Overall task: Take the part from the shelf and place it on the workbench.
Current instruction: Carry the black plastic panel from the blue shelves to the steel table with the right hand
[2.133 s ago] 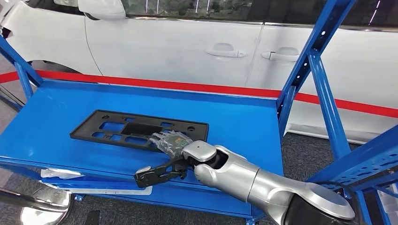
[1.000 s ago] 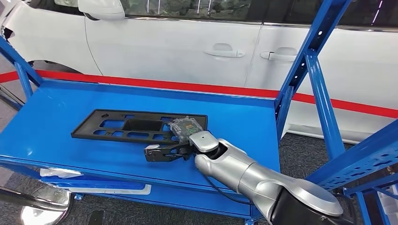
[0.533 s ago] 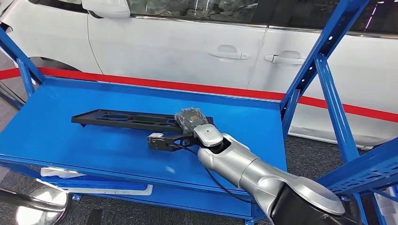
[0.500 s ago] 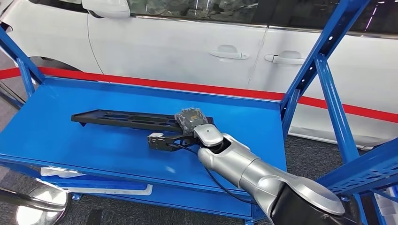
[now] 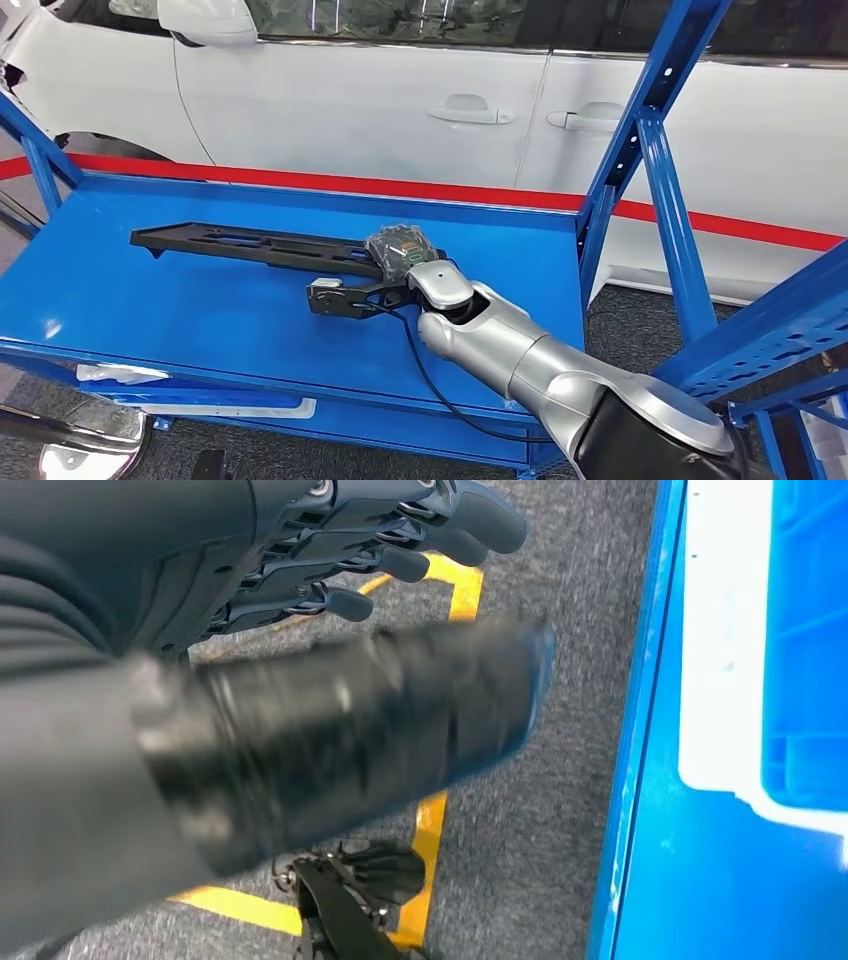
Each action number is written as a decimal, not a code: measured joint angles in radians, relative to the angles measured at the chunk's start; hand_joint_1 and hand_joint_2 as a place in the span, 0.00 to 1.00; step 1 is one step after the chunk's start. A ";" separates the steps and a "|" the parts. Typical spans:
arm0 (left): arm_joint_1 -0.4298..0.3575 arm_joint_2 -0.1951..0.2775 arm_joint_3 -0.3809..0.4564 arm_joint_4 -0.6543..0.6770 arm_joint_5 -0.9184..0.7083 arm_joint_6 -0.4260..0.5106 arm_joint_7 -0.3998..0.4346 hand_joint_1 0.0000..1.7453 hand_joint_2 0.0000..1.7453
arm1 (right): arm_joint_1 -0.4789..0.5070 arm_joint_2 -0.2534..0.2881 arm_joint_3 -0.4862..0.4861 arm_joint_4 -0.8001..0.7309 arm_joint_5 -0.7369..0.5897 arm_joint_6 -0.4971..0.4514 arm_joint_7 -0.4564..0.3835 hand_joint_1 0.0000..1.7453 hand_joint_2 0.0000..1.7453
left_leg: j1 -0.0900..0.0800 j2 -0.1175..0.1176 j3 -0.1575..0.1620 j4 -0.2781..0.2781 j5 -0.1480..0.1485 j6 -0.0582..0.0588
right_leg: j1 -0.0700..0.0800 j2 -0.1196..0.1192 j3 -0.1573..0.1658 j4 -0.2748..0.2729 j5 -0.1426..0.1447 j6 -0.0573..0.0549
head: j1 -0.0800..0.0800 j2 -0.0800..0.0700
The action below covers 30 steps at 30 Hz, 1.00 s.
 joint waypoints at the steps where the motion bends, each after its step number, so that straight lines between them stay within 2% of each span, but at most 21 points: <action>1: 0.000 0.000 0.000 0.000 0.001 -0.009 -0.006 0.00 1.00 | 0.000 0.000 0.000 -0.002 0.000 0.000 -0.001 1.00 1.00 | 0.000 0.000 0.012 -0.029 0.027 0.002 | 0.001 0.001 0.001 0.000 -0.001 0.000 | 0.000 0.000; 3: 0.000 0.001 0.000 0.000 0.005 -0.035 -0.026 0.00 1.00 | 0.000 0.000 0.000 -0.009 0.002 -0.001 -0.003 1.00 1.00 | -0.002 0.000 0.069 -0.156 0.093 0.010 | 0.003 0.002 0.002 0.002 -0.002 0.001 | 0.000 0.000; 4: -0.001 0.001 0.000 0.000 0.007 -0.050 -0.037 0.00 1.00 | 0.000 -0.001 -0.001 -0.012 0.003 -0.002 -0.005 1.00 1.00 | -0.005 -0.001 0.096 -0.215 0.112 0.014 | 0.005 0.004 0.000 0.003 -0.003 0.004 | 0.000 0.000; 5: -0.002 0.002 0.000 0.000 0.010 -0.064 -0.049 0.00 1.00 | 0.000 -0.001 -0.003 -0.016 0.003 -0.004 -0.007 1.00 1.00 | -0.008 -0.001 0.112 -0.251 0.120 0.018 | 0.006 0.005 -0.003 0.003 -0.002 0.007 | 0.001 0.000; 7: -0.002 0.002 0.000 0.000 0.013 -0.087 -0.067 0.00 1.00 | -0.001 -0.003 -0.006 -0.024 0.004 -0.006 -0.012 1.00 1.00 | -0.013 -0.002 0.117 -0.270 0.118 0.023 | 0.006 0.006 -0.006 0.002 0.000 0.016 | 0.001 0.000; 9: -0.002 0.003 0.000 0.000 0.017 -0.100 -0.077 0.00 1.00 | 0.000 -0.006 -0.008 -0.034 0.005 -0.013 -0.018 1.00 1.00 | -0.008 -0.001 0.121 -0.277 0.123 0.033 | 0.007 0.005 -0.011 0.009 -0.009 0.028 | 0.002 0.000; 10: -0.002 0.003 0.000 0.000 0.021 -0.103 -0.079 0.00 1.00 | -0.001 -0.008 -0.010 -0.041 0.008 -0.023 -0.021 1.00 1.00 | -0.006 0.000 0.124 -0.282 0.126 0.040 | 0.007 0.003 -0.020 0.032 -0.025 0.033 | 0.003 0.000; 11: -0.002 0.003 0.000 0.000 0.026 -0.100 -0.078 0.00 1.00 | 0.000 -0.010 -0.012 -0.049 0.013 -0.040 -0.023 1.00 1.00 | -0.004 0.002 0.126 -0.286 0.127 0.045 | 0.006 0.002 -0.041 0.077 -0.050 0.038 | 0.004 0.000; 13: -0.003 0.003 0.000 0.000 0.037 -0.078 -0.060 0.00 1.00 | 0.000 -0.016 -0.015 -0.073 0.033 -0.085 -0.024 1.00 1.00 | -0.005 0.003 0.127 -0.286 0.127 0.051 | 0.004 0.001 -0.102 0.206 -0.107 0.043 | 0.006 0.000; 14: -0.002 0.003 0.000 0.000 0.041 -0.056 -0.044 0.00 1.00 | 0.000 -0.021 -0.016 -0.092 0.049 -0.108 -0.018 1.00 1.00 | -0.006 0.003 0.128 -0.284 0.125 0.052 | 0.002 0.001 -0.129 0.258 -0.121 0.045 | 0.006 0.000; 15: -0.002 0.003 0.000 0.000 0.041 -0.031 -0.025 0.00 1.00 | 0.000 -0.027 -0.017 -0.117 0.069 -0.127 -0.008 1.00 1.00 | -0.006 0.003 0.128 -0.282 0.123 0.052 | 0.000 0.000 -0.141 0.277 -0.115 0.046 | 0.006 0.000; 16: -0.001 0.002 0.000 0.000 0.041 -0.005 -0.008 0.00 1.00 | -0.001 -0.034 -0.018 -0.146 0.094 -0.145 0.003 1.00 1.00 | -0.006 0.003 0.130 -0.279 0.120 0.052 | -0.001 0.000 -0.134 0.258 -0.091 0.046 | 0.006 0.000; 18: -0.001 -0.001 0.000 0.000 0.041 0.034 0.016 0.00 1.00 | -0.002 -0.047 -0.025 -0.210 0.150 -0.175 0.025 1.00 1.00 | -0.004 0.002 0.131 -0.271 0.111 0.046 | -0.004 0.000 -0.084 0.141 -0.023 0.044 | 0.006 0.000; 19: -0.001 -0.002 0.000 0.000 0.041 0.046 0.026 0.00 1.00 | -0.004 -0.052 -0.031 -0.243 0.176 -0.188 0.032 1.00 1.00 | -0.006 0.001 0.129 -0.263 0.107 0.042 | -0.004 0.000 -0.057 0.083 -0.002 0.042 | 0.006 0.000; 21: -0.001 -0.004 0.000 0.000 0.041 0.070 0.047 0.00 1.00 | -0.004 -0.059 -0.045 -0.305 0.225 -0.215 0.040 1.00 1.00 | -0.009 0.000 0.122 -0.254 0.104 0.032 | -0.001 0.002 -0.035 0.034 0.005 0.035 | 0.005 0.000; 24: 0.001 -0.009 0.000 0.000 0.041 0.095 0.074 0.00 1.00 | 0.008 -0.064 -0.068 -0.385 0.293 -0.254 0.042 1.00 1.00 | -0.007 0.001 0.116 -0.249 0.099 0.019 | -0.001 0.004 -0.035 0.024 0.011 0.021 | 0.004 0.000; 25: 0.001 -0.011 0.000 0.000 0.042 0.098 0.078 0.00 1.00 | 0.012 -0.065 -0.076 -0.410 0.311 -0.268 0.039 1.00 1.00 | -0.006 0.001 0.108 -0.230 0.080 0.015 | -0.003 0.003 -0.035 0.019 0.016 0.014 | 0.002 0.000; 27: 0.000 -0.015 -0.001 0.000 0.044 0.100 0.084 0.00 1.00 | 0.016 -0.067 -0.092 -0.454 0.336 -0.296 0.034 1.00 1.00 | -0.004 0.002 0.071 -0.135 0.013 0.009 | -0.005 0.001 -0.040 0.013 0.025 0.001 | 0.000 0.000; 29: -0.001 -0.015 -0.001 0.000 0.047 0.100 0.087 0.00 1.00 | 0.019 -0.071 -0.105 -0.488 0.344 -0.312 0.032 1.00 1.00 | -0.003 0.002 0.032 -0.017 -0.046 0.004 | -0.005 0.000 -0.051 0.013 0.033 -0.003 | -0.001 0.000; 30: -0.001 -0.015 -0.001 0.000 0.049 0.101 0.088 0.00 1.00 | 0.023 -0.073 -0.110 -0.502 0.345 -0.314 0.032 1.00 1.00 | -0.002 0.002 0.030 0.008 -0.055 0.002 | -0.005 0.000 -0.057 0.013 0.039 -0.002 | -0.002 0.000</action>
